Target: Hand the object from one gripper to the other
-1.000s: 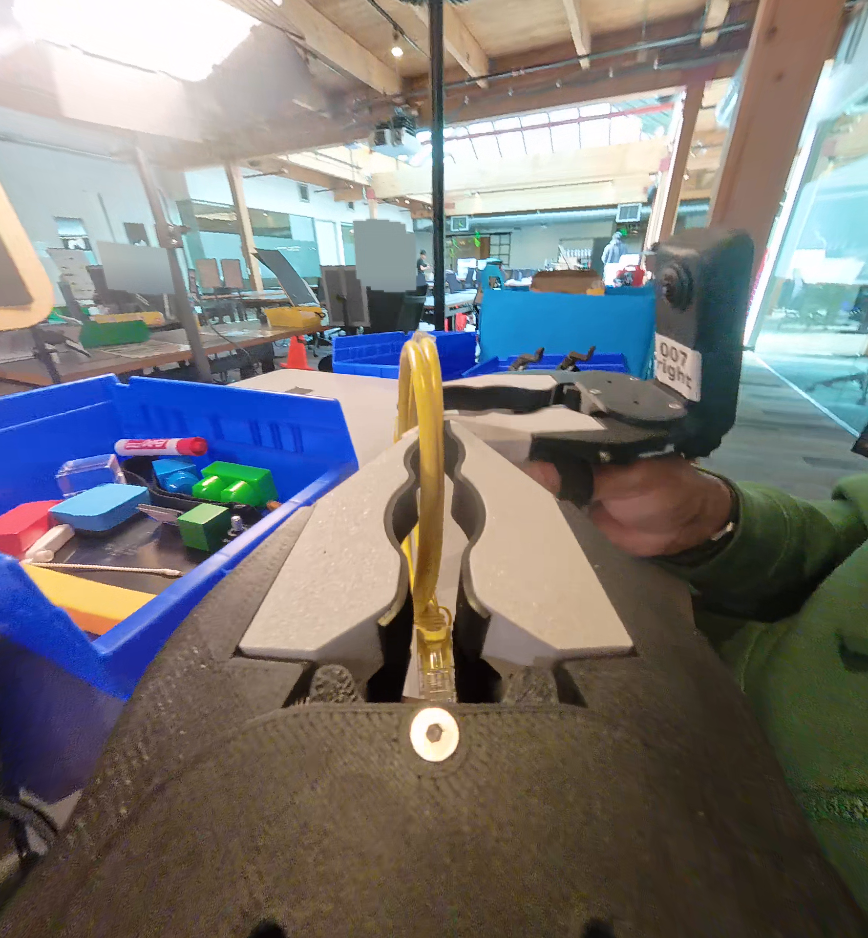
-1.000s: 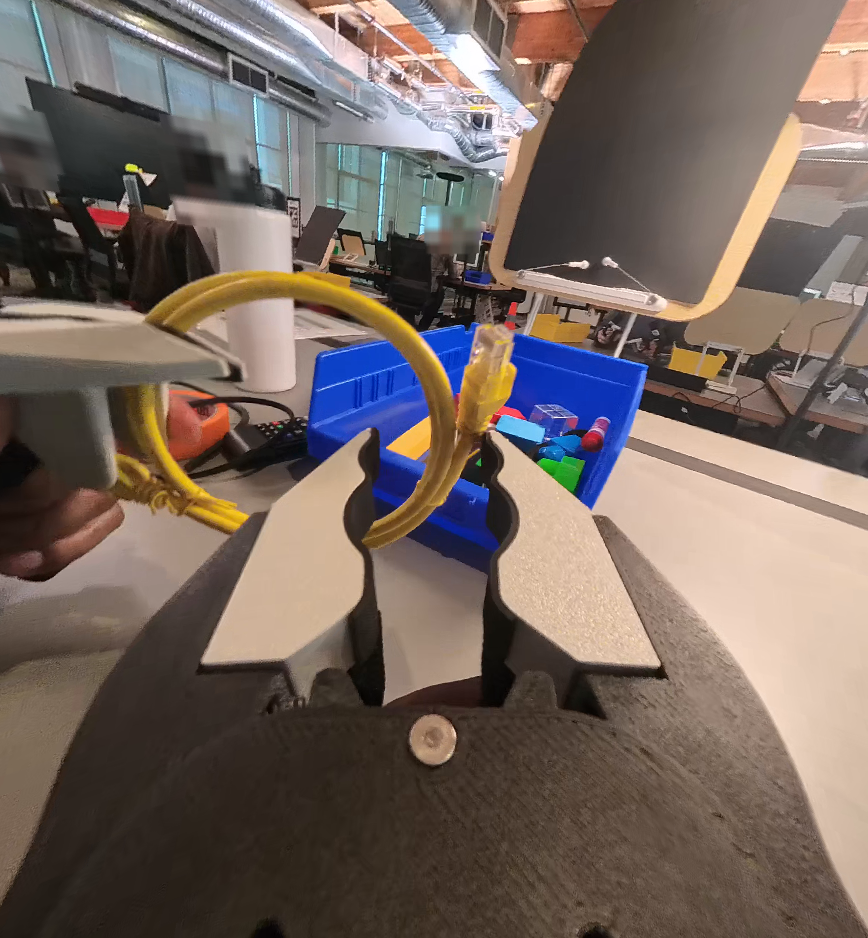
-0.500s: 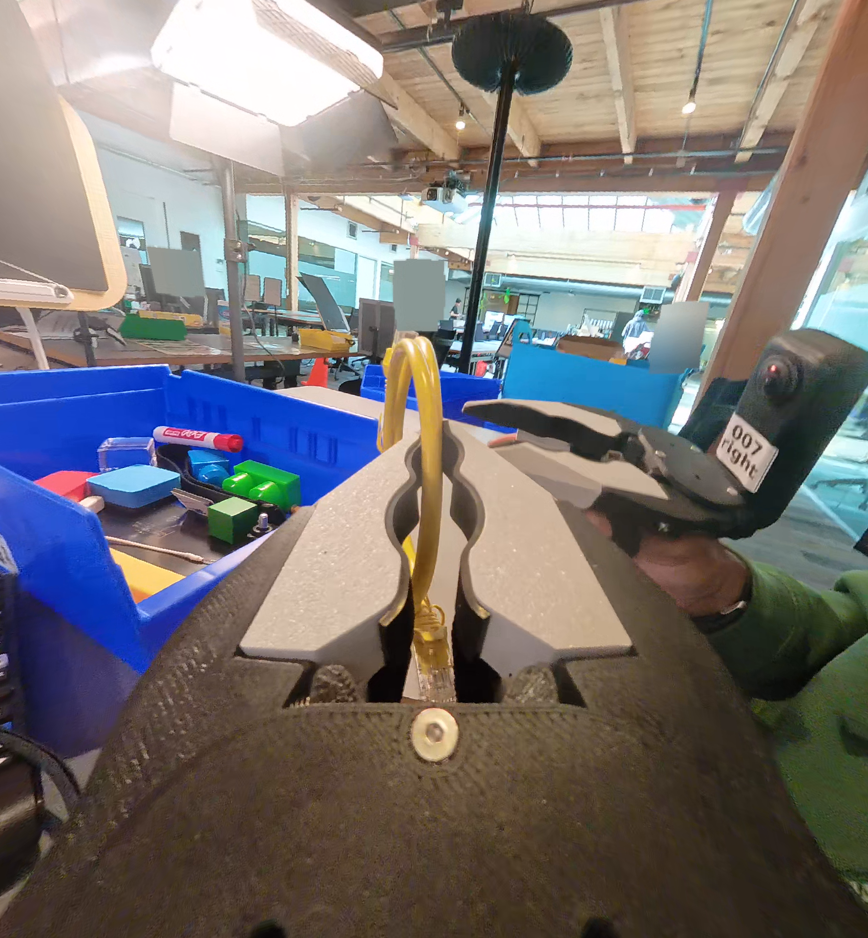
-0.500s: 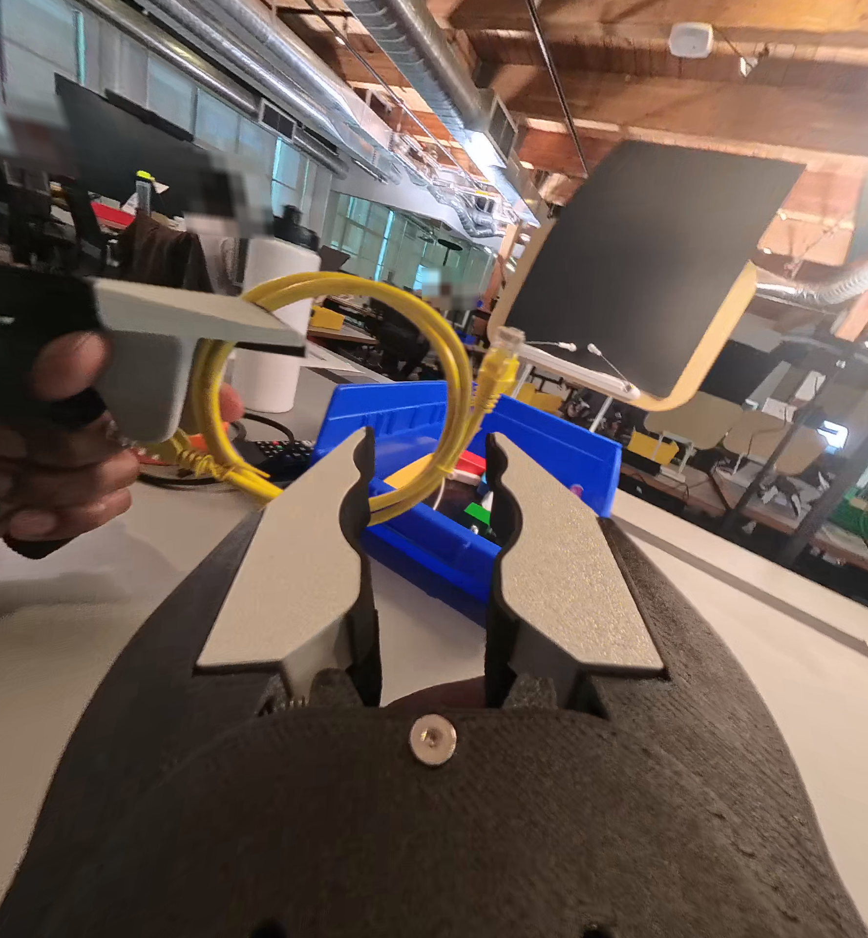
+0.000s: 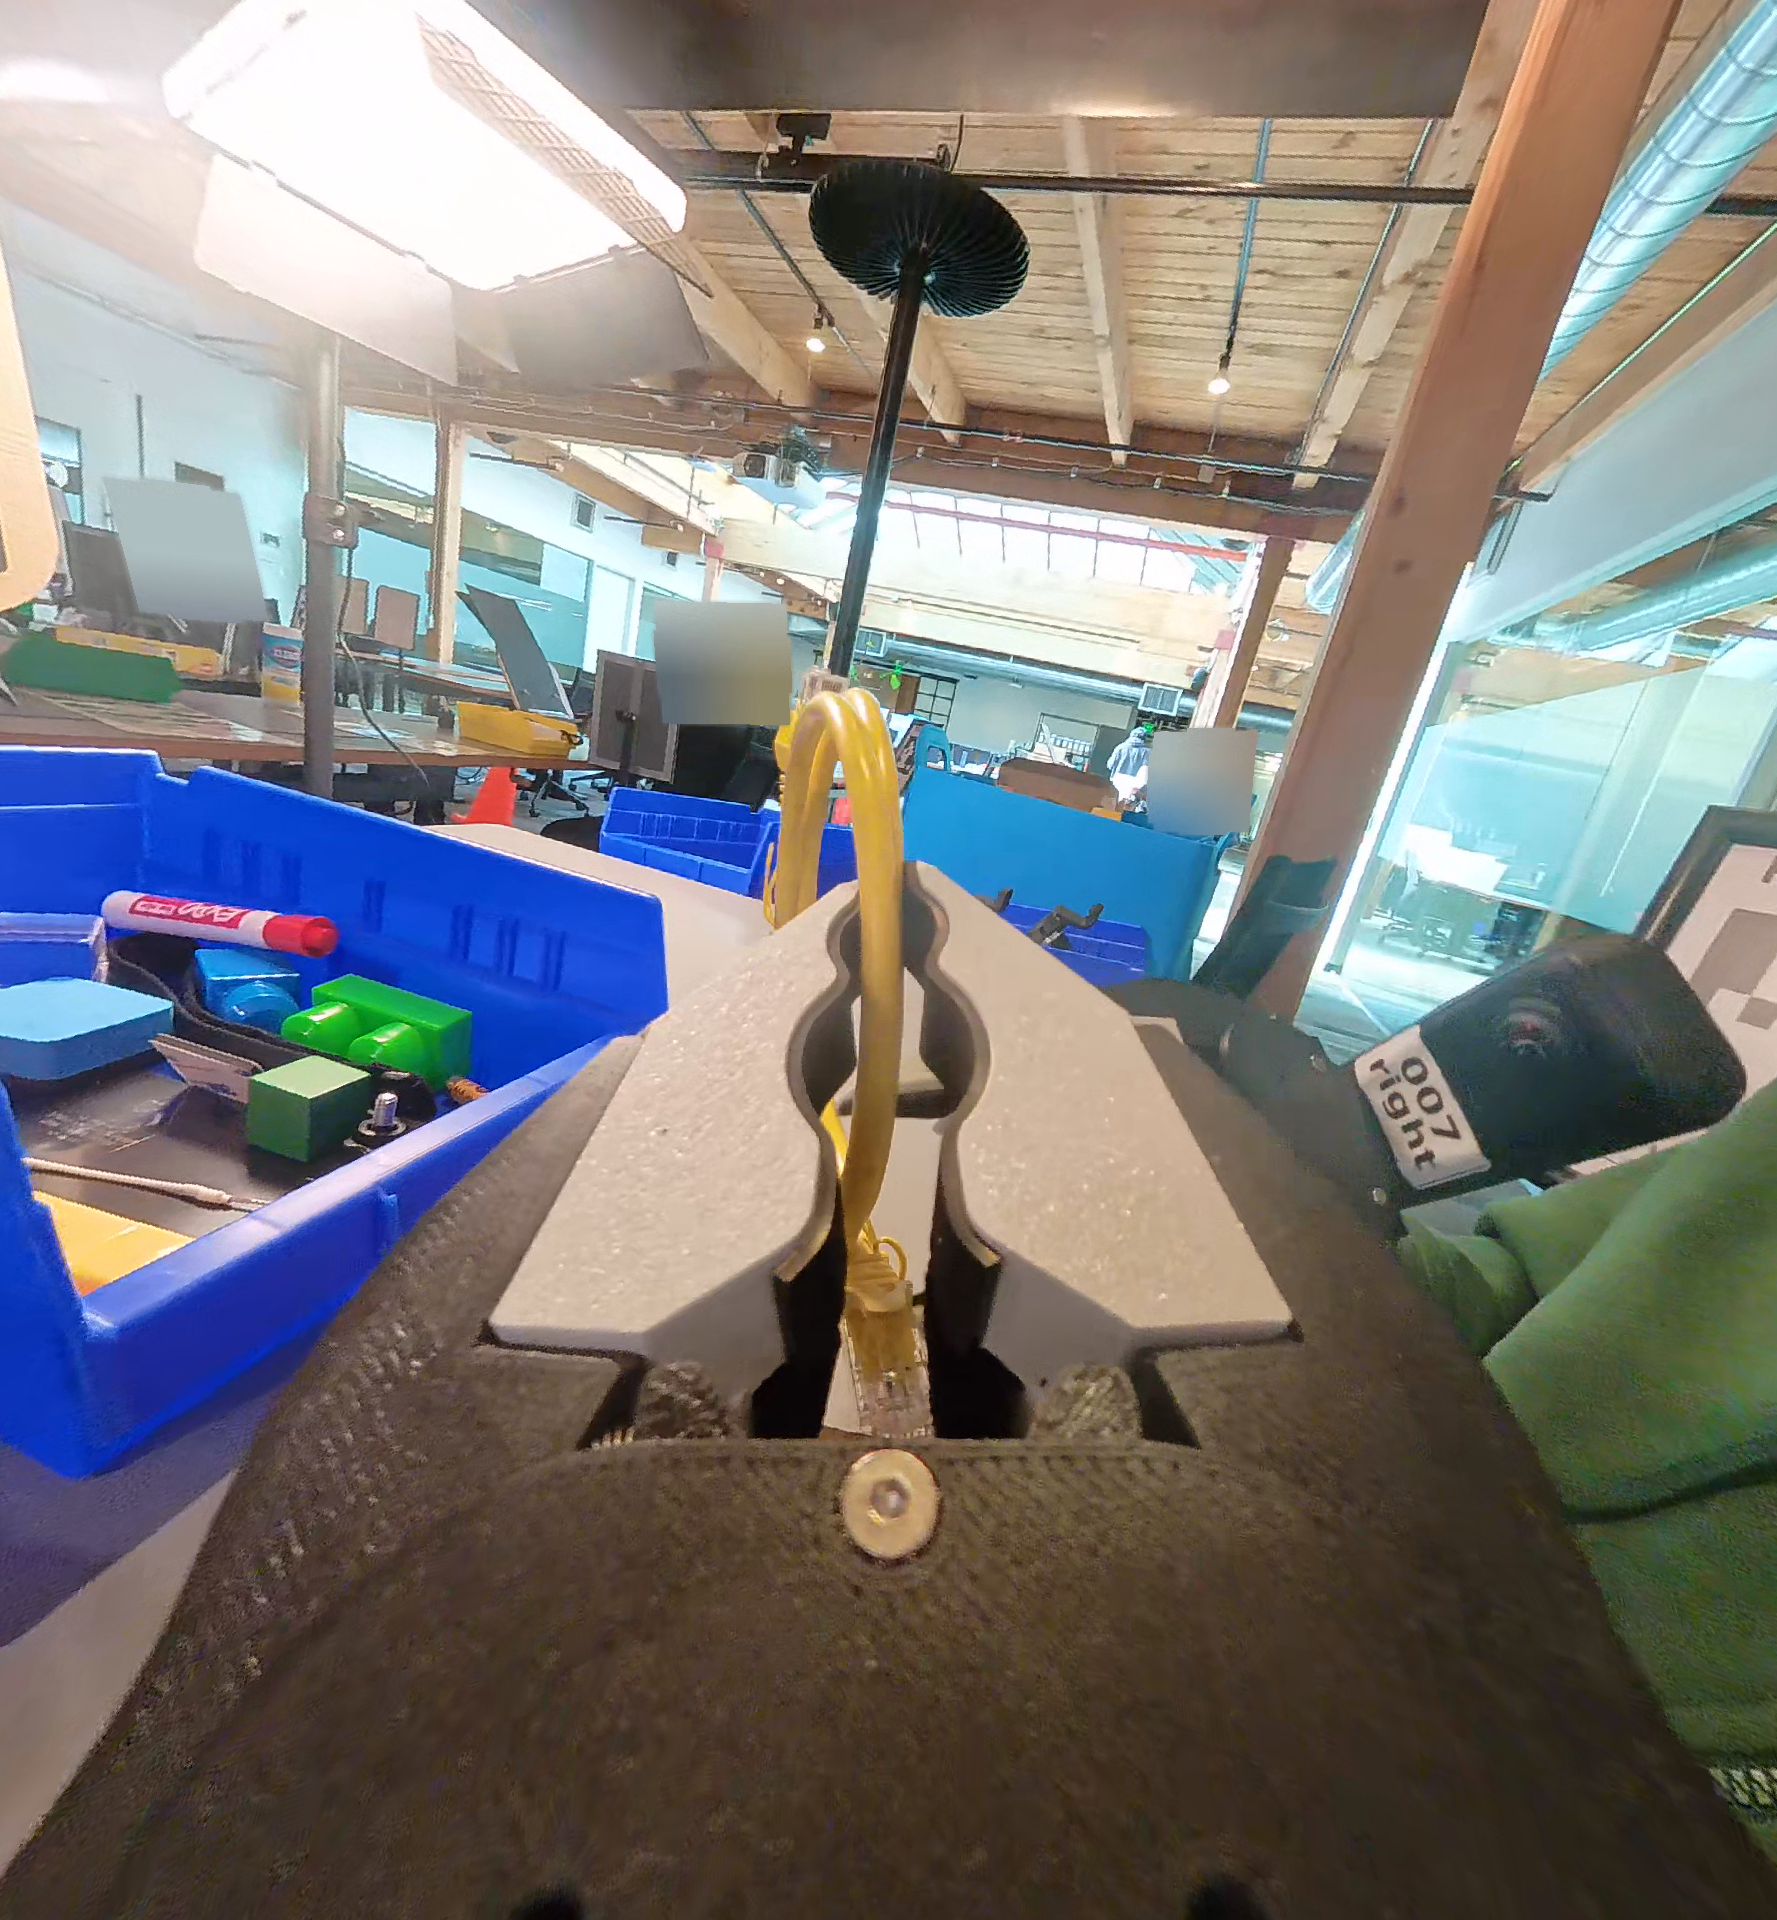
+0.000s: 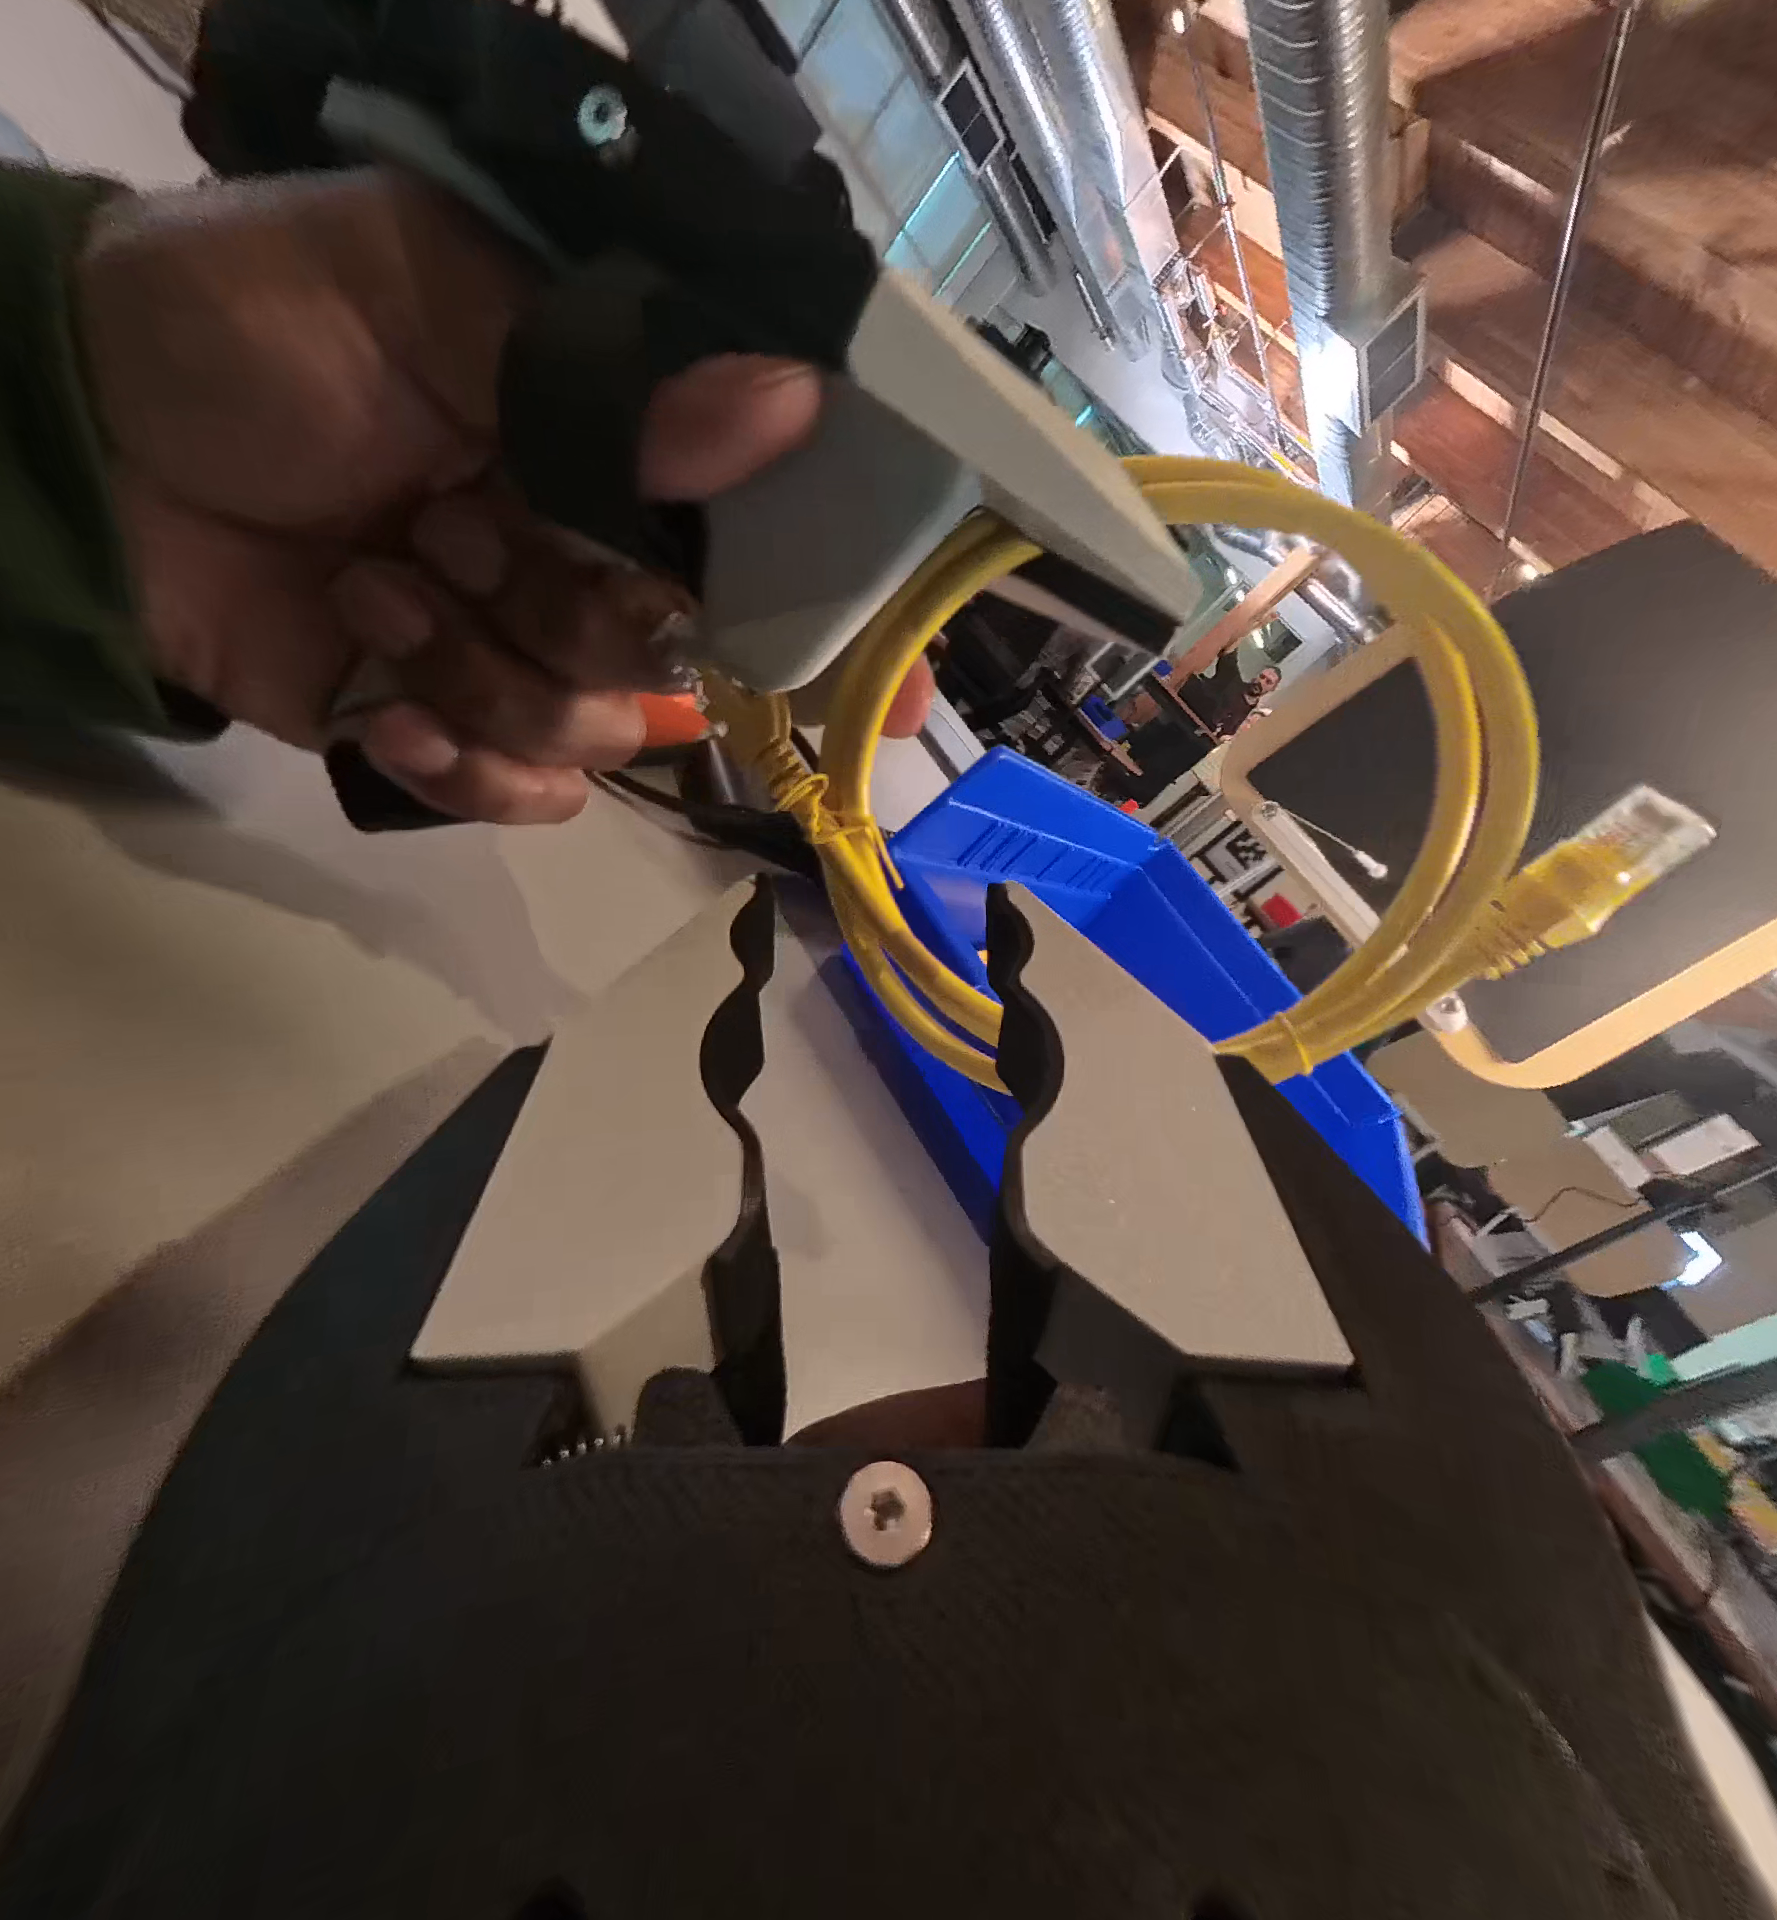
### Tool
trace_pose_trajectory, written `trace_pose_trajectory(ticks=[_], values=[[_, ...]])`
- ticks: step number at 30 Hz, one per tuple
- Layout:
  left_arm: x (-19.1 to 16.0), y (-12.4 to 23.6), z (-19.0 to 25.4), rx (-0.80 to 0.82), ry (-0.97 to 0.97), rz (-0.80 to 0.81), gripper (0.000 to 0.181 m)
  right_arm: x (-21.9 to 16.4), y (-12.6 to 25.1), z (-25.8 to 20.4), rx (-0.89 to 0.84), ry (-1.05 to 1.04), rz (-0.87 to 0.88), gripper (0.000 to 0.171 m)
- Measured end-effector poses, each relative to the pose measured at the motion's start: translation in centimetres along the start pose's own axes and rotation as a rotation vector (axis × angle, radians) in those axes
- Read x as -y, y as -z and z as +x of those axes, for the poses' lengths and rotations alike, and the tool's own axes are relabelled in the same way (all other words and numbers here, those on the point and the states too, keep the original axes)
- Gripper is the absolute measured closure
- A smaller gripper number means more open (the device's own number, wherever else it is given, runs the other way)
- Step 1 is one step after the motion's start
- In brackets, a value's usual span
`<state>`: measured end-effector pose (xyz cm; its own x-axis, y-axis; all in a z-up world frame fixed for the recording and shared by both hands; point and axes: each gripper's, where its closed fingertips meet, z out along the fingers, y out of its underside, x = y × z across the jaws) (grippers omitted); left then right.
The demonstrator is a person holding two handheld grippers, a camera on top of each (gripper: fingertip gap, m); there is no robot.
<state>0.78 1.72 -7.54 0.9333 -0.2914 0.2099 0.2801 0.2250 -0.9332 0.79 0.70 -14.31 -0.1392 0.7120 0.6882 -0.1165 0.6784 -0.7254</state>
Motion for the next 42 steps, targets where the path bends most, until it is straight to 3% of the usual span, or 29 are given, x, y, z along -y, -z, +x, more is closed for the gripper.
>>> trace_pose_trajectory(ticks=[4, 11, 24, 42], values=[[-0.4, -0.3, 0.9, -0.050, -0.003, -0.021, 0.178, -0.5, -0.2, 0.0, -0.023, 0.058, -0.029, 0.132], [-0.7, -0.4, 1.7, -0.098, 0.016, -0.029, 0.178, -1.0, -0.3, 0.3, -0.047, 0.085, -0.059, 0.152], [-0.6, -0.5, 2.1, -0.123, 0.042, -0.011, 0.171, -0.3, 0.0, 0.3, -0.056, 0.100, -0.023, 0.158], [1.2, -0.2, 2.8, -0.124, -0.032, 0.092, 0.147, 0.4, 0.7, 2.5, -0.060, -0.187, 0.050, 0.160]])
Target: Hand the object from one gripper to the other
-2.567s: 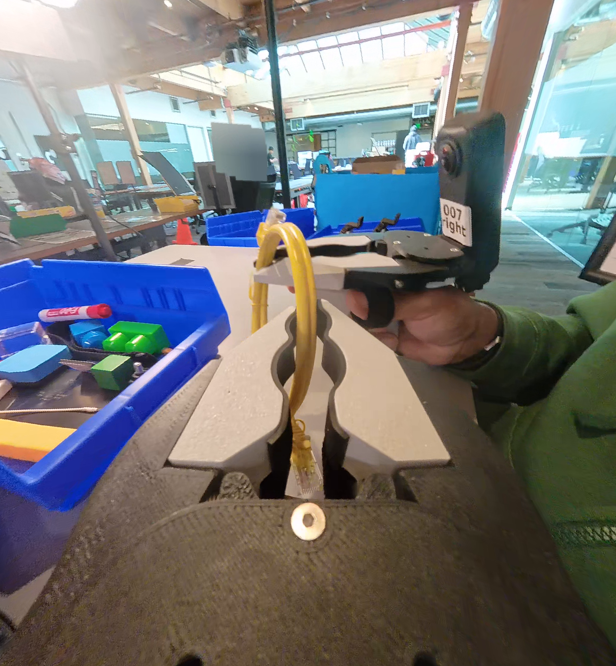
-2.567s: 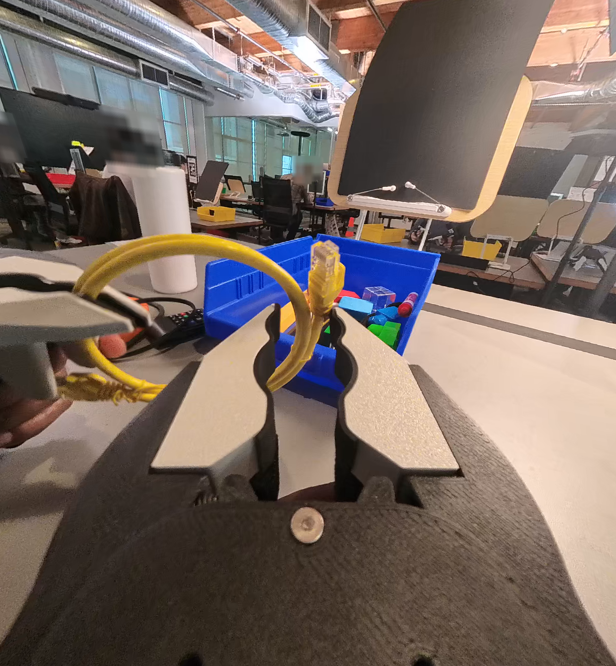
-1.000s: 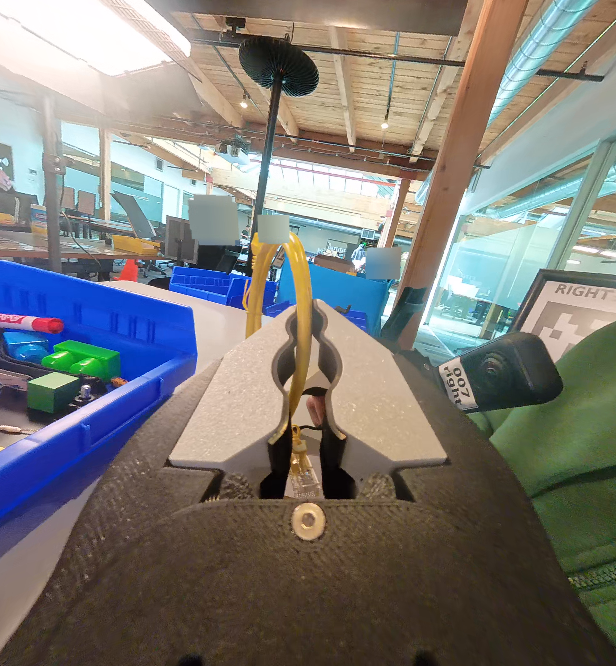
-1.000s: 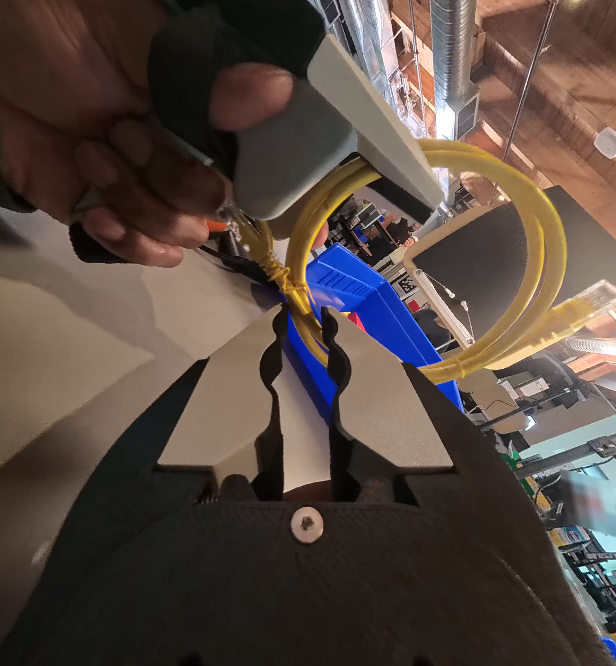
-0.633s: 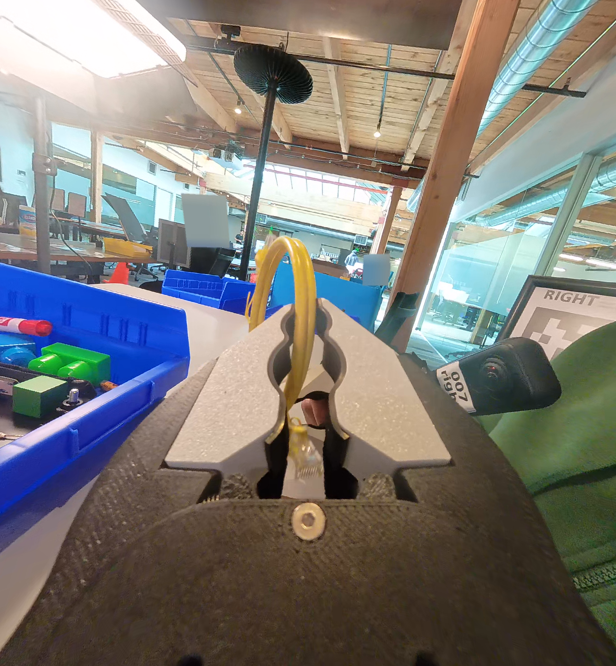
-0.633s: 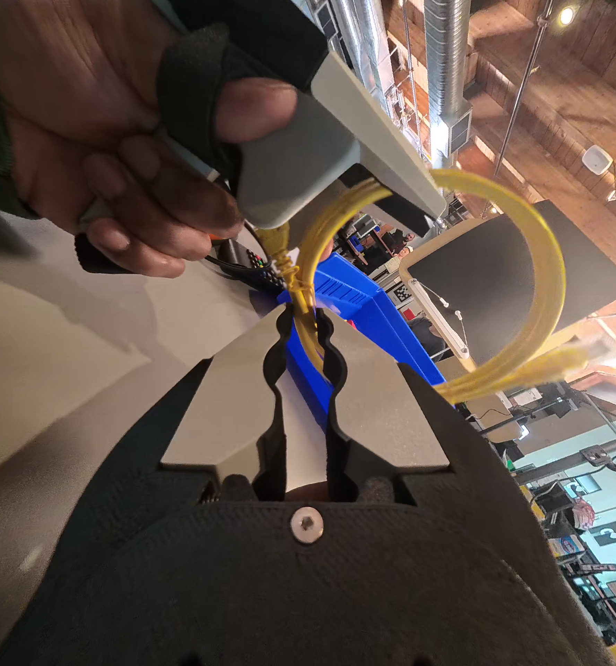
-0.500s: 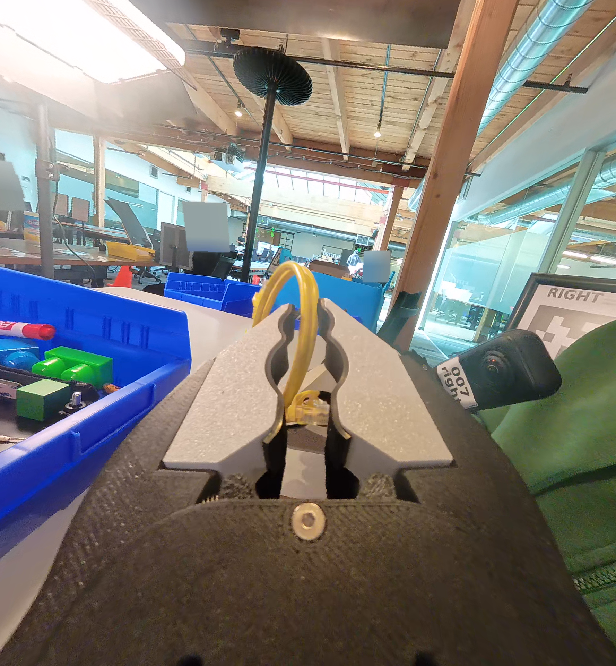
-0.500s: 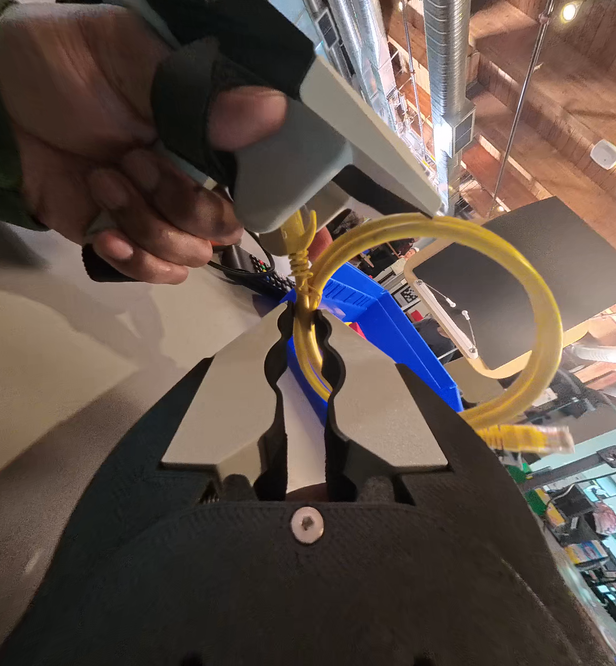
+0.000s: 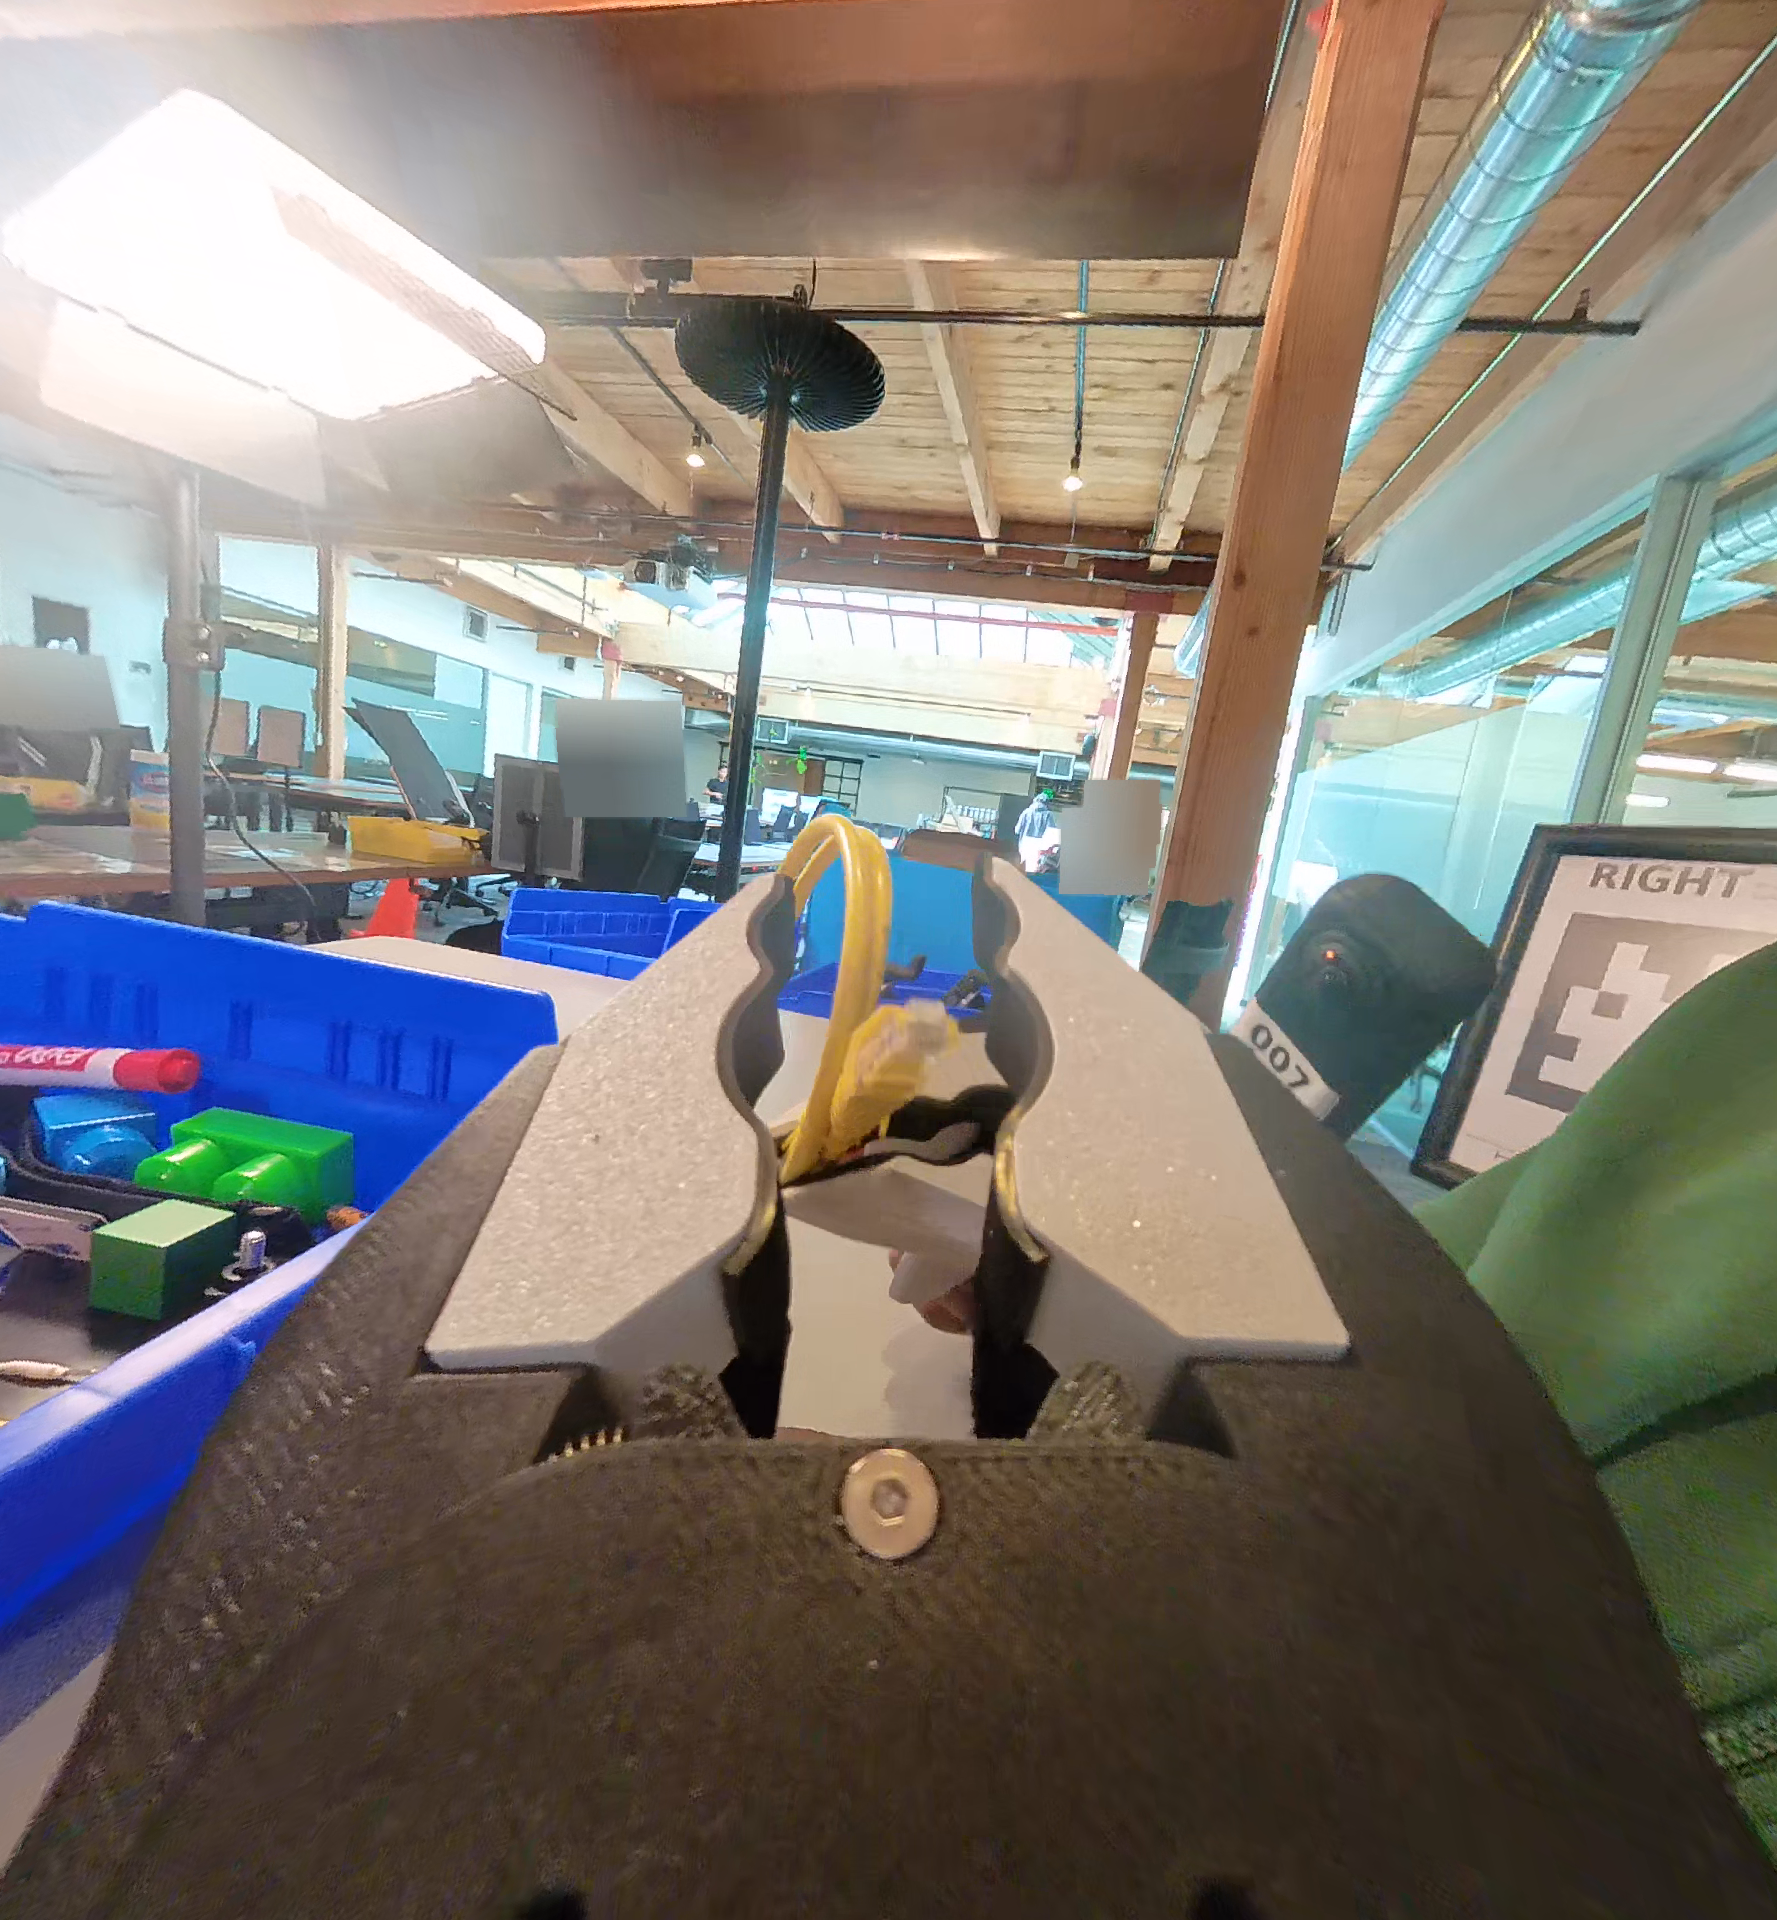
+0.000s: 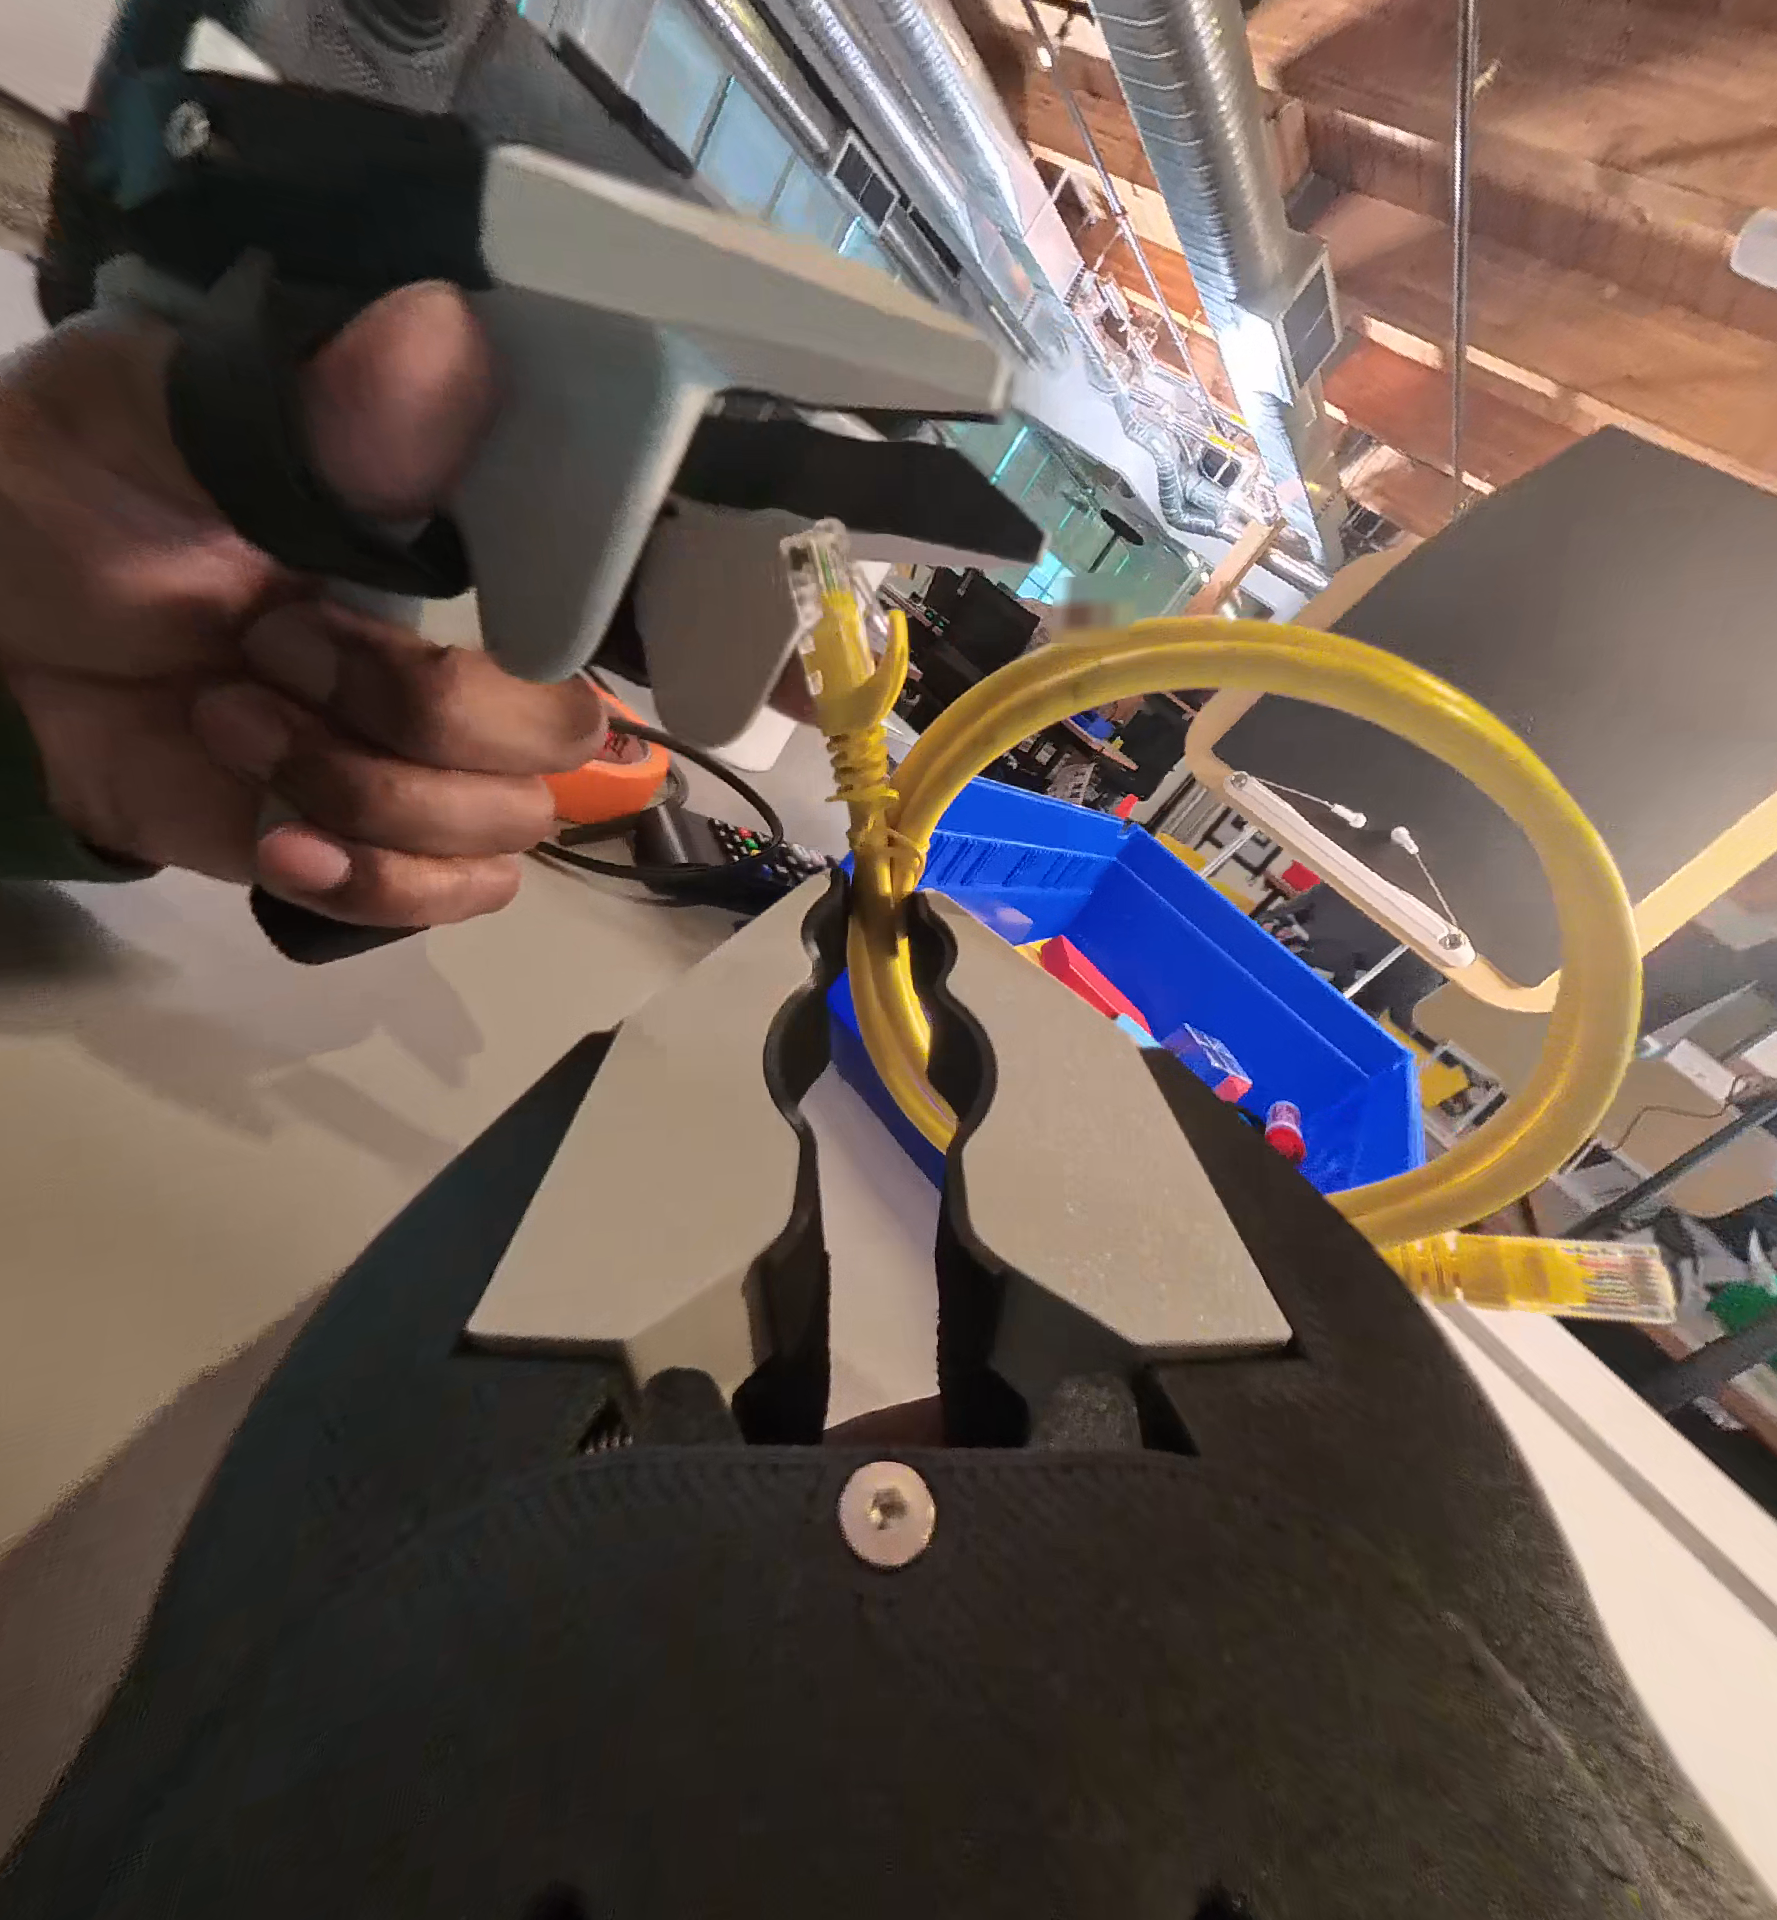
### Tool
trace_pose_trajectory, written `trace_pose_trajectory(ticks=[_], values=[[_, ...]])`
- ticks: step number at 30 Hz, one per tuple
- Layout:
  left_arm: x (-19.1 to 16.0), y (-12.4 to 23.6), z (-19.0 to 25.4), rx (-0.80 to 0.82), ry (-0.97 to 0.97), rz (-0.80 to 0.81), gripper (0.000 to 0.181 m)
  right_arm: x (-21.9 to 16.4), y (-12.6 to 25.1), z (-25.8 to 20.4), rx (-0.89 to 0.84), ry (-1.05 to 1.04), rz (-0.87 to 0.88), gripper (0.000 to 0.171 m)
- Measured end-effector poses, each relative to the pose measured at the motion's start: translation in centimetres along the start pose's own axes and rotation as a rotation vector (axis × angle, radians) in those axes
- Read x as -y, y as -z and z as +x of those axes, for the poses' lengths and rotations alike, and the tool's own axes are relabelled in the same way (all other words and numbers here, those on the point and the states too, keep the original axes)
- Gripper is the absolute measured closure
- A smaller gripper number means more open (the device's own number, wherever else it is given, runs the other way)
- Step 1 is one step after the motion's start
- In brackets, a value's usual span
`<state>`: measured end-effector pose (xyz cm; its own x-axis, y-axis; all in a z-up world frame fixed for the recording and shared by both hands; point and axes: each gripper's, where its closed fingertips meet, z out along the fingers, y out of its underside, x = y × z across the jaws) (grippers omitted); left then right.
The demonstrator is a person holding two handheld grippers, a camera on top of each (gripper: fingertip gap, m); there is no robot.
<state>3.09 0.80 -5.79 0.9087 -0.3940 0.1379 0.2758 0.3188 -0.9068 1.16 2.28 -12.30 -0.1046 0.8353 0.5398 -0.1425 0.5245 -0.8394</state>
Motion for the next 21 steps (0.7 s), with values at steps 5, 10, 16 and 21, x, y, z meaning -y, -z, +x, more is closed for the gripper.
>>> trace_pose_trajectory(ticks=[5, 10, 16, 21], values=[[-1.1, -0.3, -0.4, 0.058, -0.102, -0.068, 0.145, 0.3, 0.2, 0.7, 0.002, -0.105, 0.021, 0.160], [-1.7, -0.5, -0.8, 0.084, -0.130, -0.110, 0.145, 0.3, 0.2, 0.9, 0.011, -0.147, 0.026, 0.160], [-2.7, -0.6, -0.6, 0.085, -0.163, -0.165, 0.149, 0.3, 0.1, 0.5, 0.003, -0.077, 0.019, 0.160], [-3.6, -0.7, -0.5, 0.085, -0.211, -0.221, 0.159, 0.2, 0.0, 0.3, -0.001, -0.047, 0.012, 0.160]])
